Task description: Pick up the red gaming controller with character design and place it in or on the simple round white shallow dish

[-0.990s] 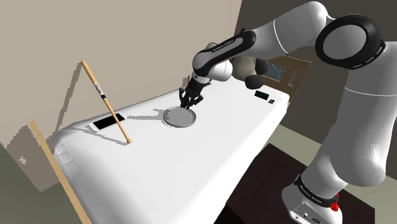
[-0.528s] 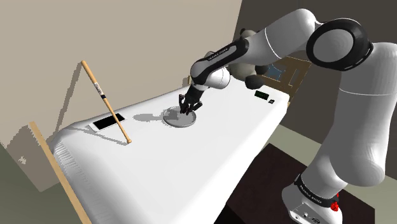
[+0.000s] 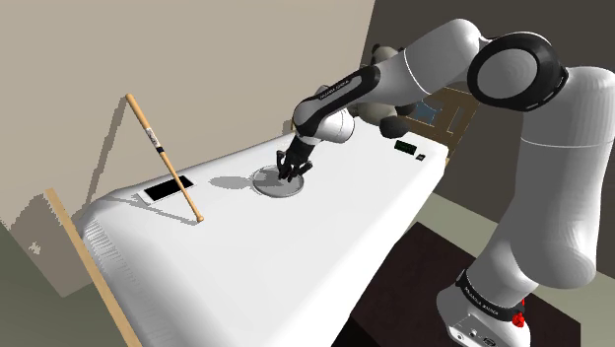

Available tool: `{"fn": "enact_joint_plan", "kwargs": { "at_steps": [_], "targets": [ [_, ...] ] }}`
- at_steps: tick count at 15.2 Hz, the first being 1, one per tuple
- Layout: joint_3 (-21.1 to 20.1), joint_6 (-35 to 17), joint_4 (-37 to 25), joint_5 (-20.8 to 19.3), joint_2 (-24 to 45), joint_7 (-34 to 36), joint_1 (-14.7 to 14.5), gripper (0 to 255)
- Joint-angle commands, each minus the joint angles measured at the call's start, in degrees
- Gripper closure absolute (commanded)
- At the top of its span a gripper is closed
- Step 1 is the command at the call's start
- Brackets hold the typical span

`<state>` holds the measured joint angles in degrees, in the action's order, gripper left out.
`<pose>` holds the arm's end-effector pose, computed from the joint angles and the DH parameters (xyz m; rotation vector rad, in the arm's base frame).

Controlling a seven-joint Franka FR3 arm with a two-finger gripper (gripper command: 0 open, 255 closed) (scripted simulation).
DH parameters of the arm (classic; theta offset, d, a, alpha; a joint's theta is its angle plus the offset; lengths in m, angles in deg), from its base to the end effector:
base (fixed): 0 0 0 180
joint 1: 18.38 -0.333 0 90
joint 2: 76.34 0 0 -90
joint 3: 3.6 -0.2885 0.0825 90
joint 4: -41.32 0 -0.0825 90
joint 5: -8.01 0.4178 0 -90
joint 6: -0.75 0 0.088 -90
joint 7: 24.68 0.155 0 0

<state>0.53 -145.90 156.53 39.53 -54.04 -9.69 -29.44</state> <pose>0.6364 0.0827 0.1788 -2.6900 0.7904 -0.1391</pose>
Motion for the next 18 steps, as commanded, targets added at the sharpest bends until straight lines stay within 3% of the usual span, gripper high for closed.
{"fn": "enact_joint_plan", "kwargs": {
  "at_steps": [1, 2, 7, 11, 18],
  "targets": [
    [0.0, 0.0, 0.0, 0.0, 0.0, 0.0, 0.0, 255],
    [0.0, 0.0, 0.0, 0.0, 0.0, 0.0, 0.0, 0],
    [0.0, 0.0, 0.0, 0.0, 0.0, 0.0, 0.0, 0],
    [1.8, 4.6, 1.5, -2.8, -6.1, 1.8, 0.1, 0],
    [1.7, 4.6, 1.5, -2.8, -6.1, 1.8, 0.1, 0]
  ]
}}
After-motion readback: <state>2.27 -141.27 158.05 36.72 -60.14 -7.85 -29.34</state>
